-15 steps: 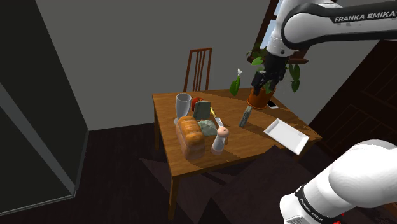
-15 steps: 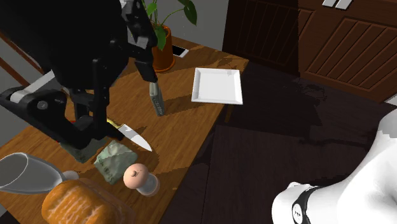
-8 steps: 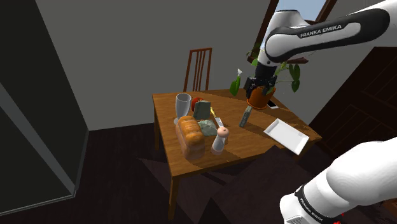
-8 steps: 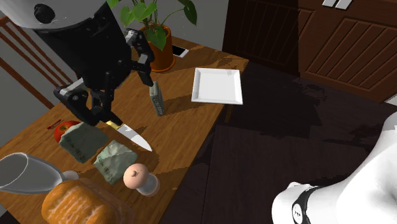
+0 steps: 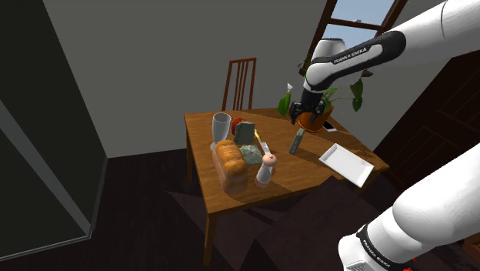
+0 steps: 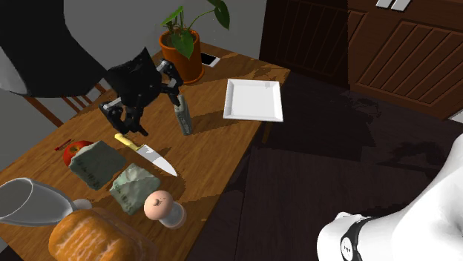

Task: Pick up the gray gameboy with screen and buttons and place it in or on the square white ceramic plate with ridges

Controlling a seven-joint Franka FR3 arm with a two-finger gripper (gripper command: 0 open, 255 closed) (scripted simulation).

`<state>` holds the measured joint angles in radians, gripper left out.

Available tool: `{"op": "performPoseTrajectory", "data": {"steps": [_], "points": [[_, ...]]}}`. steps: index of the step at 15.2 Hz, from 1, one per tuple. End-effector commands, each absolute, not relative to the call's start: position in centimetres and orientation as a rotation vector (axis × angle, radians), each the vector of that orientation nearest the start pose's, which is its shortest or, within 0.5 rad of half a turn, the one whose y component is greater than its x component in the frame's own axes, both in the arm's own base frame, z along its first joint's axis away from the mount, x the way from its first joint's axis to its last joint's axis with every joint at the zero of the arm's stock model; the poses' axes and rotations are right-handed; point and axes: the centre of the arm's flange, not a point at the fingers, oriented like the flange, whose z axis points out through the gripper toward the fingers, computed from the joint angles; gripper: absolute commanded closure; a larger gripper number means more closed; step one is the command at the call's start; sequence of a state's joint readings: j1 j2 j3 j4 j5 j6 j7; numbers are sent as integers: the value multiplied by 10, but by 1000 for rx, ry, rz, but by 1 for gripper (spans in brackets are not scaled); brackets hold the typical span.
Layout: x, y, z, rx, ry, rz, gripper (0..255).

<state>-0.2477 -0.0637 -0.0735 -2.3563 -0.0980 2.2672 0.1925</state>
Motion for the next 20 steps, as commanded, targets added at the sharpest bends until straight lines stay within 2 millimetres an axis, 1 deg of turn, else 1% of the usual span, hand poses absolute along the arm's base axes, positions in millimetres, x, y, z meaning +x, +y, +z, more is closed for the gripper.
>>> {"op": "performPoseTrajectory", "data": {"steps": [1, 10, 18, 20], "points": [[473, -176, 334, -3111, 781, 44, 0], [505, -255, 250, -3015, 1062, 30, 0], [523, -329, 176, -2909, 1302, 18, 0], [523, -332, 167, -2903, 1312, 17, 0]]}}
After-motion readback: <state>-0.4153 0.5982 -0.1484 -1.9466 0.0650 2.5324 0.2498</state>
